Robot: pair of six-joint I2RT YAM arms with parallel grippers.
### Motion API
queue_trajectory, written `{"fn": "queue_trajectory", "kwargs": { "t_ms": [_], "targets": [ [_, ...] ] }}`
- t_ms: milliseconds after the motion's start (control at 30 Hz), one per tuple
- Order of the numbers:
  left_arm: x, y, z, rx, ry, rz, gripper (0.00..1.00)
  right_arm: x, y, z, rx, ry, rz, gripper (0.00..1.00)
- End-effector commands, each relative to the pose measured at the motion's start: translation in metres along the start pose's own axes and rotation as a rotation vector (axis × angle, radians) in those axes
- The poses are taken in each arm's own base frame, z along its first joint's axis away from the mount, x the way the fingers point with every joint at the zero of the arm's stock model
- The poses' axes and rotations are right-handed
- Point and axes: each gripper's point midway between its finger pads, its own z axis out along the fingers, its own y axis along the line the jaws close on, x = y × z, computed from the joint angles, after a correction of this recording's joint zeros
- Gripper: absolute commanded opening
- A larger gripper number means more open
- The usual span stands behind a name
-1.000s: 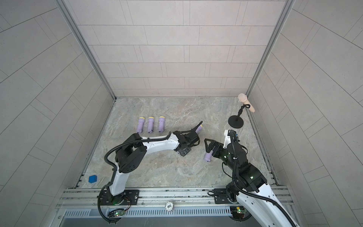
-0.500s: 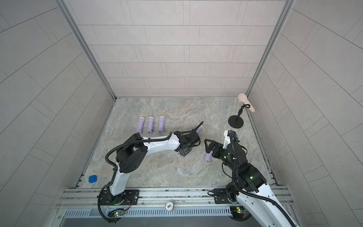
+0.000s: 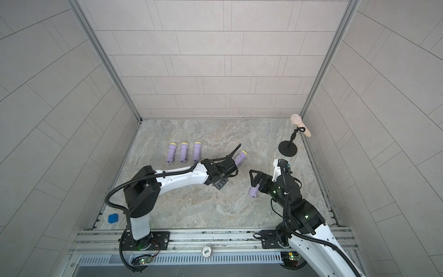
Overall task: Close the plug at the bottom of the flashlight
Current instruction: Pick up the flashlight from the center of the board.
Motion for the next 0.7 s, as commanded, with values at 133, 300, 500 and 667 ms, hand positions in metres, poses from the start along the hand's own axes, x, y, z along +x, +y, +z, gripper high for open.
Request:
{"fn": "queue_trajectory", "kwargs": {
  "t_ms": [133, 300, 500, 667],
  "targets": [
    [-0.027, 0.031, -0.052, -0.022, -0.235, -0.223, 0.0, -0.016, 0.018, -0.008, -0.049, -0.034, -0.001, 1.0],
    [-0.037, 0.036, -0.076, 0.045, -0.348, -0.33, 0.0, -0.023, 0.034, -0.011, -0.096, -0.034, 0.0, 0.99],
    [-0.048, 0.05, -0.104, 0.136, -0.543, -0.487, 0.0, -0.025, 0.05, -0.008, -0.143, 0.0, -0.009, 1.0],
    [-0.052, 0.06, -0.124, 0.204, -0.633, -0.58, 0.0, -0.032, 0.059, -0.007, -0.167, -0.014, -0.005, 1.0]
  ]
}}
